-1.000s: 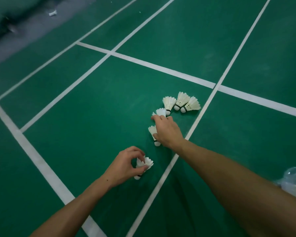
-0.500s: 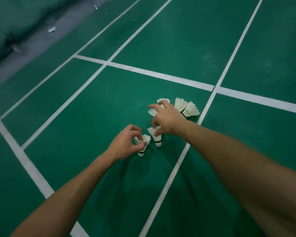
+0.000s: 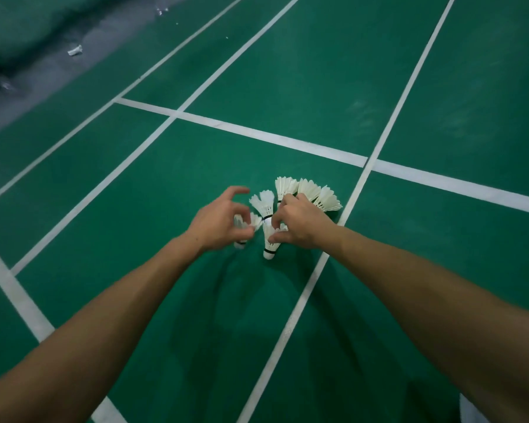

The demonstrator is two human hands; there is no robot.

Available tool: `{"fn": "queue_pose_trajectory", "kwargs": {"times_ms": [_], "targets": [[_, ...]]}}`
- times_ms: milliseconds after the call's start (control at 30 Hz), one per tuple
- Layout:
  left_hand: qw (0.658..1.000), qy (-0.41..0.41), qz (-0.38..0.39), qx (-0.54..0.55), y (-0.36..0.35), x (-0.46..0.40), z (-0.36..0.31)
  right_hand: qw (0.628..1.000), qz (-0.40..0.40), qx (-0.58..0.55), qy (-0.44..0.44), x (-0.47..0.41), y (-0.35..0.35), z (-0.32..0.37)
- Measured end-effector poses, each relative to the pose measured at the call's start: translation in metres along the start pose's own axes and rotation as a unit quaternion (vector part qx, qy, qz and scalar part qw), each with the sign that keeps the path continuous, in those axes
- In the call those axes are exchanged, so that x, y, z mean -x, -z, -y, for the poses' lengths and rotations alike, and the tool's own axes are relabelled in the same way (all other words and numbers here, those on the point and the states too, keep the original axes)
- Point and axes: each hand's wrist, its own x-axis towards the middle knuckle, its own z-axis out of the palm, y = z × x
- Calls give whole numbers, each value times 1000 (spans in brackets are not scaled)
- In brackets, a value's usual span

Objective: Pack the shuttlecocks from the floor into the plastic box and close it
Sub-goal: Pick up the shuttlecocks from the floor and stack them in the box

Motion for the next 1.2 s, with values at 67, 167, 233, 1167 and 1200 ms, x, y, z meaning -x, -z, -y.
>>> {"fn": "queue_pose_trajectory", "kwargs": {"times_ms": [67, 167, 233, 1167, 1200], "targets": [[999, 7, 20, -24, 12, -34, -12, 1000, -5, -22, -7, 11, 2, -3], [996, 35, 80, -1, 5, -69, -15, 999, -10, -45, -15, 38, 8, -15], [992, 52, 99, 54, -7, -77, -10, 999, -14, -45, -8, 62, 16, -28], [928, -326, 31, 180, 1, 114, -328, 884, -300, -213, -290, 522, 118, -49], [928, -325, 33, 181, -3, 113, -332, 880, -306, -216, -293, 525, 111, -47]]}}
